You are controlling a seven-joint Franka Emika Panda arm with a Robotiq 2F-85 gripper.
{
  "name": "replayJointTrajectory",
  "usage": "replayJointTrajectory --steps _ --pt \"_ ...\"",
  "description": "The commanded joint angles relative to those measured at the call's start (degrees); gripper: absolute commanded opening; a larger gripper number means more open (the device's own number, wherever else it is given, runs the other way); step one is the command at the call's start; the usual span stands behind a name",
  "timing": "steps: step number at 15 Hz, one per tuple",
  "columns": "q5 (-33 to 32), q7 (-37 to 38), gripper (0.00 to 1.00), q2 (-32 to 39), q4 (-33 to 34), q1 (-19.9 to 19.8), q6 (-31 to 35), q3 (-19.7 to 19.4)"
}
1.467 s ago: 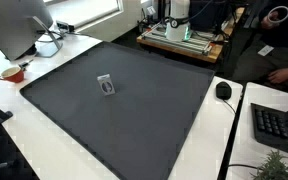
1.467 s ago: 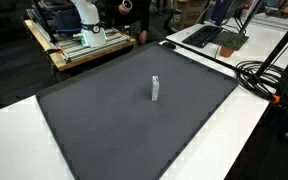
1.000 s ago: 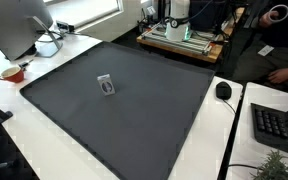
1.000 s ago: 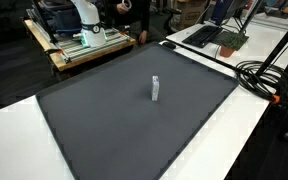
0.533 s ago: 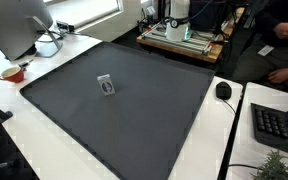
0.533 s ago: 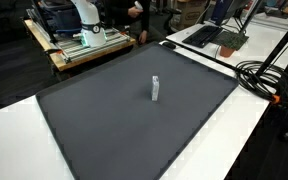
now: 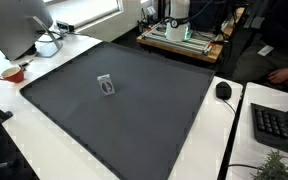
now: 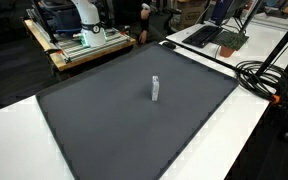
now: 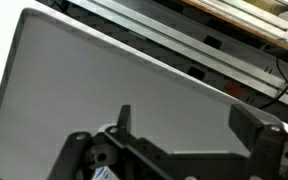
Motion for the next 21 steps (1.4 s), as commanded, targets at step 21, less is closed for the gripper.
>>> replayJointTrajectory --steps 21 --pt "-29.84 -7.88 1.00 31.33 4.76 4.30 12.29 8.38"
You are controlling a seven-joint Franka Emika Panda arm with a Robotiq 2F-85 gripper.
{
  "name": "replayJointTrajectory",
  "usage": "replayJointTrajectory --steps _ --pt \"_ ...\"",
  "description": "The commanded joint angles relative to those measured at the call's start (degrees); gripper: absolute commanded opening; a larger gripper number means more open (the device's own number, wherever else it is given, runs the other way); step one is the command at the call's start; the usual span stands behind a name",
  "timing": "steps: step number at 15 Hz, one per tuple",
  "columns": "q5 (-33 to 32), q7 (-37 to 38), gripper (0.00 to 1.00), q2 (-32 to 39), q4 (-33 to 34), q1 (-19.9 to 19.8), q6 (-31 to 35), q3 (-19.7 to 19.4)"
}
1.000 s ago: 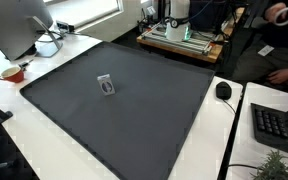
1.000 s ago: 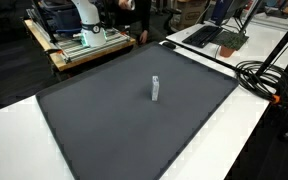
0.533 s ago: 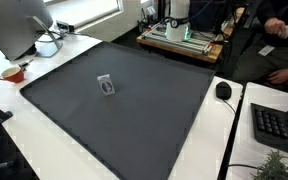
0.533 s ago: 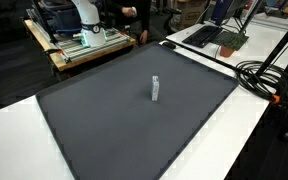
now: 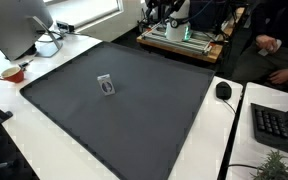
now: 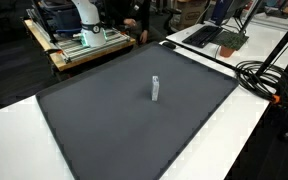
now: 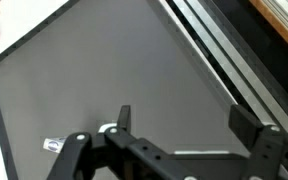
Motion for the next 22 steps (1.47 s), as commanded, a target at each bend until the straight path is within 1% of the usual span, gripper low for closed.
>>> replayJointTrajectory --steps 1,2,4,7,8,10,11,16,18,20,21,22 --pt "-11.63 -0.61 1.00 7.89 2.89 -0.96 1.11 0.76" --pt "-6.58 0.00 1.00 4.67 1.25 0.02 0.50 -0.02" --pt "-9.74 0.02 1.00 7.54 2.10 -0.22 0.93 0.02" --pt "-10.31 0.02 1.00 8.27 2.66 -0.24 0.93 0.11" --pt "-11.91 -1.88 1.00 8.54 1.87 -0.07 3.54 0.04" --pt "-15.13 -6.39 1.00 9.84 0.91 -0.02 6.35 -0.15" --pt "-17.51 -6.80 1.00 11.35 1.13 -0.08 5.14 0.25" --pt "-26.38 -10.31 1.00 19.27 2.27 0.38 4.38 1.22" --pt "-30.18 -11.41 1.00 21.90 2.63 0.79 5.14 1.92" --pt "-33.56 -13.19 1.00 23.58 2.90 0.73 8.23 2.45" --pt "-33.83 -12.98 1.00 23.59 3.15 0.35 10.58 2.46" --pt "-31.55 -11.01 1.00 22.88 2.20 0.41 8.07 2.56"
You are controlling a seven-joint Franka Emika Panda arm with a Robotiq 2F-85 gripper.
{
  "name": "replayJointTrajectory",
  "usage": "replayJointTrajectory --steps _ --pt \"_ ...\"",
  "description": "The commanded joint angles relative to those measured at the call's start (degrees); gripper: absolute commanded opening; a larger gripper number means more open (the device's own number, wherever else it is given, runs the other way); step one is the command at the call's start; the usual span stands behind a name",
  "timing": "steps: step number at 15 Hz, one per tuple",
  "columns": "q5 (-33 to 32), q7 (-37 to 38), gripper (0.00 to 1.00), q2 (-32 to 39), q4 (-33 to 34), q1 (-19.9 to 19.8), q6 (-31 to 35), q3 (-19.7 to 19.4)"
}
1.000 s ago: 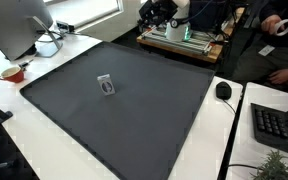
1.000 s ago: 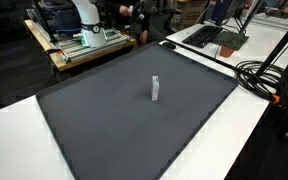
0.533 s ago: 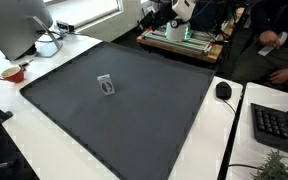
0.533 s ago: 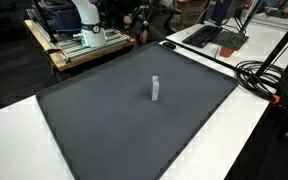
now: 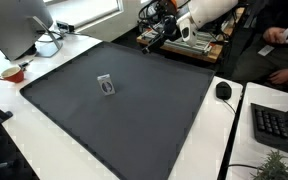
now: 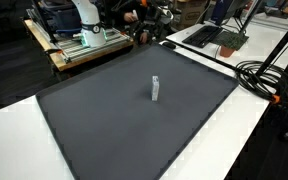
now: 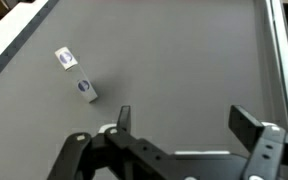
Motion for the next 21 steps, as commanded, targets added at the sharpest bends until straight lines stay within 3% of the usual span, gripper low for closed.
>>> replayJointTrajectory --steps 1,5,9,15,16,17,21 --pt "-0.40 -0.20 1.00 0.62 0.40 -0.19 1.03 0.31" --pt "-0.66 -1.04 1.00 0.86 0.97 -0.20 1.64 0.33" --pt "-10.14 -9.27 1.00 4.51 2.00 -2.22 9.13 -1.57" --pt "-25.18 -9.22 1.00 12.08 4.81 -4.85 11.03 -4.57" --pt "-24.26 -9.48 1.00 12.89 5.16 -5.96 14.30 -4.58" --pt "-22.28 -9.37 1.00 10.49 3.46 -4.88 10.76 -3.88" --pt "-22.41 -9.44 1.00 12.91 4.87 -5.87 13.20 -4.20"
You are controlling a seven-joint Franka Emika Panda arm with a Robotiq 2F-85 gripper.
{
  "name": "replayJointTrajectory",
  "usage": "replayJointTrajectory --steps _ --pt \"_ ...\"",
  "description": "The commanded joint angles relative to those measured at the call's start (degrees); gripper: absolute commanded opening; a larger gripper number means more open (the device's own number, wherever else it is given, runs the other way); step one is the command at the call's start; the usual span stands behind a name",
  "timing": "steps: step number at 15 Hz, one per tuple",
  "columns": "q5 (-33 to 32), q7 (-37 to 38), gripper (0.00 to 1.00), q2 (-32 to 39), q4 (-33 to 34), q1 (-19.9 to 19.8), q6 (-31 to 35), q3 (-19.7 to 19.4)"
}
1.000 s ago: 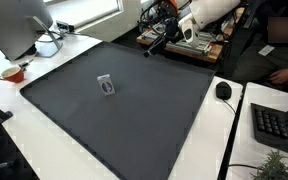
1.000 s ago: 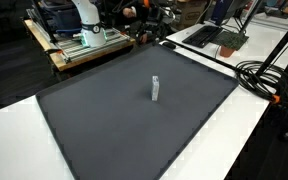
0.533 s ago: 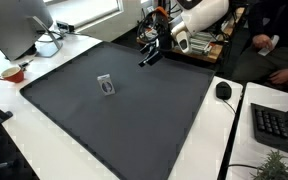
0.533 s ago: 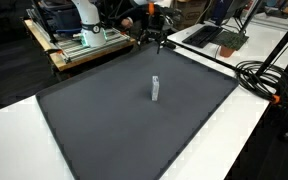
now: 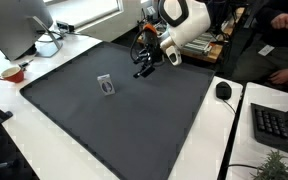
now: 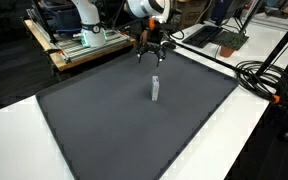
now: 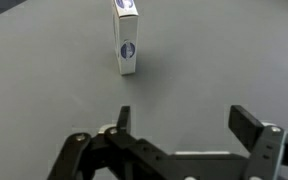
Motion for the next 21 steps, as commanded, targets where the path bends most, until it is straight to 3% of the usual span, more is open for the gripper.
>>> replayJointTrajectory --steps 1,11,13,17,21 --pt "0.18 -0.16 1.00 0.05 0.19 -0.11 -0.12 0.22" --pt "-21.02 5.34 1.00 10.42 7.26 -3.09 5.93 -3.98" --pt "-18.06 4.13 1.00 9.01 5.67 -2.61 4.61 -3.66" --pt "-18.44 4.16 1.00 11.16 7.66 -3.36 5.63 -4.18" --pt "-24.66 6.41 1.00 13.04 9.85 -3.48 6.05 -5.12"
